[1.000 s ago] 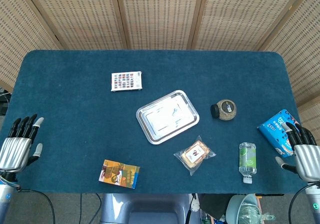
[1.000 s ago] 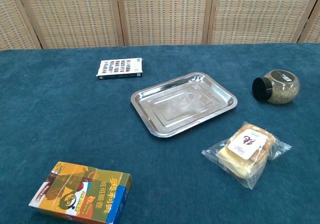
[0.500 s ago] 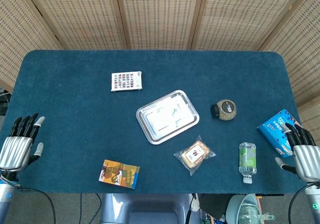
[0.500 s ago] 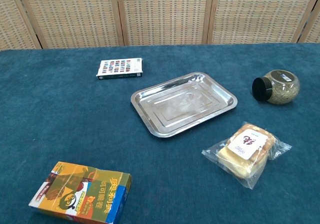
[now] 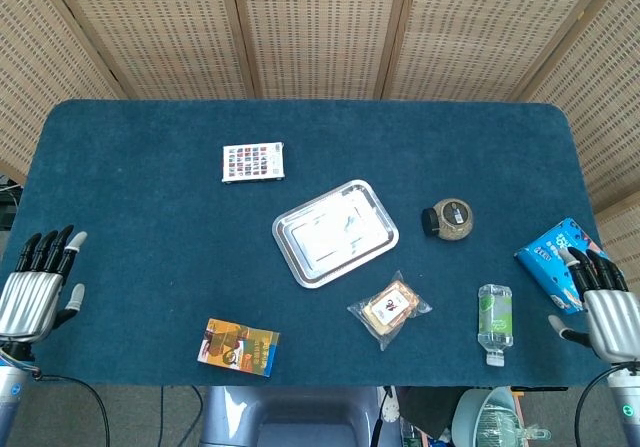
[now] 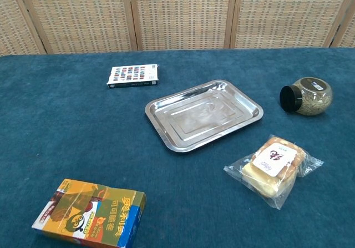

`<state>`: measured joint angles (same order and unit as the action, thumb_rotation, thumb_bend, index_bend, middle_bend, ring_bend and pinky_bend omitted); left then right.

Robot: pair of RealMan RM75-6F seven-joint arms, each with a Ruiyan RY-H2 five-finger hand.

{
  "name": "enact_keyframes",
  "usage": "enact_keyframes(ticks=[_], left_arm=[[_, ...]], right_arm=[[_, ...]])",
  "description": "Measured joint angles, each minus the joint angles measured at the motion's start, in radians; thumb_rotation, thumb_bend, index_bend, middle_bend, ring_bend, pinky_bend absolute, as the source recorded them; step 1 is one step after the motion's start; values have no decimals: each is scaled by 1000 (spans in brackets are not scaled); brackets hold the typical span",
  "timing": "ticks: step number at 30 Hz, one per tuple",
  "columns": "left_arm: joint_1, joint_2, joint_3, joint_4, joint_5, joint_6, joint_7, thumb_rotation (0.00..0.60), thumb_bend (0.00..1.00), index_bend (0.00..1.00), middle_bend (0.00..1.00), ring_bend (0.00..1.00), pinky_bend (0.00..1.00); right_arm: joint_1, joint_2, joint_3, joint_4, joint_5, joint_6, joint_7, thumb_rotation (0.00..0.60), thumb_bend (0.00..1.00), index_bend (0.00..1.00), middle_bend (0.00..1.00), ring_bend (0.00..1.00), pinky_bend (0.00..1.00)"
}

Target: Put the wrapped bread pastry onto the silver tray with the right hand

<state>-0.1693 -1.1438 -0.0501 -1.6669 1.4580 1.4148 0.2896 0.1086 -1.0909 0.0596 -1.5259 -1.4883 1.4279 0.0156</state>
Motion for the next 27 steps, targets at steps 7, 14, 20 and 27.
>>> enact_keyframes(ticks=[7, 14, 20, 27], left_arm=[[-1, 2, -1, -13, 4, 5, 5, 600, 495, 0, 0, 0, 0], [0, -3, 1, -13, 0, 6, 9, 600, 495, 0, 0, 0, 0], [-3, -1, 4, -15, -1, -8, -6, 600, 495, 0, 0, 0, 0], [-4, -3, 7, -6, -1, -10, -12, 600, 495, 0, 0, 0, 0]], right_arm=[[3, 4, -10, -7, -20, -7, 24, 600, 222, 48, 62, 28, 81], [33, 16, -30, -27, -67, -52, 37, 600, 222, 48, 62, 28, 81], [68, 35, -42, -68, -94, -102, 21, 600, 222, 48, 62, 28, 81], [118, 42, -58, -115, -123, -176, -34, 600, 222, 48, 61, 29, 81]])
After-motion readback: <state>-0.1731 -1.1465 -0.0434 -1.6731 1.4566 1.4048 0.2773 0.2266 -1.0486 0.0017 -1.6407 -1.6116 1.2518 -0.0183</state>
